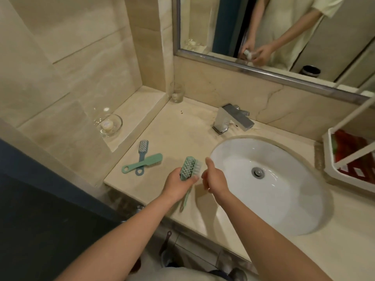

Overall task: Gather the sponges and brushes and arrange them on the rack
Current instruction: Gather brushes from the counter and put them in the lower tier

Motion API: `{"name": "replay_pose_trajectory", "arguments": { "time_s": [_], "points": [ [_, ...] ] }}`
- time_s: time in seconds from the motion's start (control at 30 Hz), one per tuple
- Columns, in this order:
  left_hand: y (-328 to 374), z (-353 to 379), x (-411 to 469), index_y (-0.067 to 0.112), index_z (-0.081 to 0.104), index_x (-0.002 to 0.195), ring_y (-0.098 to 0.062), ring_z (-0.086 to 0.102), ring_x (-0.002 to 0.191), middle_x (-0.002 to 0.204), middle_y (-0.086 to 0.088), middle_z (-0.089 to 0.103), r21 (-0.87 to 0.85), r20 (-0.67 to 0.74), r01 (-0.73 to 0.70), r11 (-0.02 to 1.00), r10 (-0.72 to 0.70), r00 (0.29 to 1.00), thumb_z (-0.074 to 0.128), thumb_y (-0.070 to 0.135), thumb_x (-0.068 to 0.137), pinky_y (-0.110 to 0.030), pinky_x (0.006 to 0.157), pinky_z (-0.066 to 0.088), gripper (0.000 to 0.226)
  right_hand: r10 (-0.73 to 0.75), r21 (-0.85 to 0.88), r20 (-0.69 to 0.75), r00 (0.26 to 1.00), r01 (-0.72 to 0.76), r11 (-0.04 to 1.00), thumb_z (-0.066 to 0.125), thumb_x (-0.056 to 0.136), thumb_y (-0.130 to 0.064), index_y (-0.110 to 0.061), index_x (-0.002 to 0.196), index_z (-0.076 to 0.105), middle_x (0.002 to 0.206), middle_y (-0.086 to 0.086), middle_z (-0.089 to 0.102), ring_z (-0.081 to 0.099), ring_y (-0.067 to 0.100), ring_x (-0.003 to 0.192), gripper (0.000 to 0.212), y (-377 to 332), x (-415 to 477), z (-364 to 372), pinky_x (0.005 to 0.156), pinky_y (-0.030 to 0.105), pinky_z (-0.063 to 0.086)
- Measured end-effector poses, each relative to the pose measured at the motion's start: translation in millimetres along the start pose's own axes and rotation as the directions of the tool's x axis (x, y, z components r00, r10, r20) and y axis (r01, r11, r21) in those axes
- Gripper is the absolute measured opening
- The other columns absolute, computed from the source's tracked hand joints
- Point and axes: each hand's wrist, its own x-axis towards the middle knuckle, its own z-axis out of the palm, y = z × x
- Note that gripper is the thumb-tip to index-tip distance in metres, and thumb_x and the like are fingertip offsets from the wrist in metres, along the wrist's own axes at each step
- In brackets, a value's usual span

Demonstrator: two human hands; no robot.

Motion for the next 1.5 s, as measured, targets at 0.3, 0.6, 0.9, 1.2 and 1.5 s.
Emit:
{"name": "replay_pose_trajectory", "arguments": {
  "time_s": [0.3,0.6,0.9,1.2,1.5],
  "points": [
    [52.1,73.7,9.0,0.010,0.067,0.091,-0.017,0.052,0.055,0.068,-0.006,0.064,-0.219,0.174,0.147,0.965,-0.109,0.979,0.064,0.016,0.088,-0.025,0.047,0.041,0.007,-0.019,0.161,-0.021,1.000,0.022,0.987,0.054,0.086,-0.021,-0.014,0.082,0.054,0.080,0.005,0.070,0.063,0.016,0.062,0.008,20.6,-17.4,-83.5,0.054,0.025,0.043],
    [105.1,195.8,-15.7,0.015,0.062,0.097,-0.015,0.048,0.051,0.063,-0.005,0.062,-0.318,0.282,0.241,0.917,-0.151,0.947,0.058,0.006,0.090,-0.022,0.045,0.041,0.011,-0.033,0.206,-0.153,0.988,0.065,0.976,0.069,0.066,-0.024,-0.014,0.091,0.056,0.074,0.002,0.067,0.061,0.012,0.061,0.030,49.7,-37.0,-205.0,0.051,0.024,0.041],
    [153.9,330.6,-58.0,0.014,0.061,0.101,-0.012,0.051,0.054,0.076,-0.007,0.064,-0.273,0.364,0.212,0.938,-0.103,0.926,0.056,0.007,0.090,-0.024,0.048,0.041,0.013,-0.050,0.218,-0.312,0.949,0.123,0.968,0.061,0.082,-0.003,-0.009,0.086,0.056,0.072,0.007,0.067,0.058,0.009,0.053,0.009,97.7,-44.0,-338.1,0.043,0.016,0.039],
    [198.6,423.6,-79.0,0.007,0.060,0.108,-0.014,0.051,0.057,0.075,-0.006,0.060,-0.213,0.405,0.070,0.974,0.023,0.914,0.059,0.007,0.090,-0.024,0.049,0.040,0.018,-0.075,0.298,-0.449,0.890,0.228,0.927,0.060,0.088,-0.001,-0.005,0.097,0.066,0.073,-0.001,0.066,0.055,-0.005,0.045,0.011,127.4,-41.7,-435.7,0.043,0.011,0.039],
    [256.8,470.2,-57.3,0.012,0.054,0.115,-0.009,0.056,0.055,0.088,-0.005,0.068,-0.209,0.469,0.045,0.977,0.060,0.881,0.057,0.009,0.091,-0.021,0.043,0.039,0.024,-0.095,0.260,-0.485,0.870,0.247,0.934,0.060,0.089,-0.006,-0.007,0.114,0.069,0.107,0.010,0.071,0.067,0.022,0.095,0.026,105.6,-1.5,-505.3,0.086,0.033,0.055]
  ]
}}
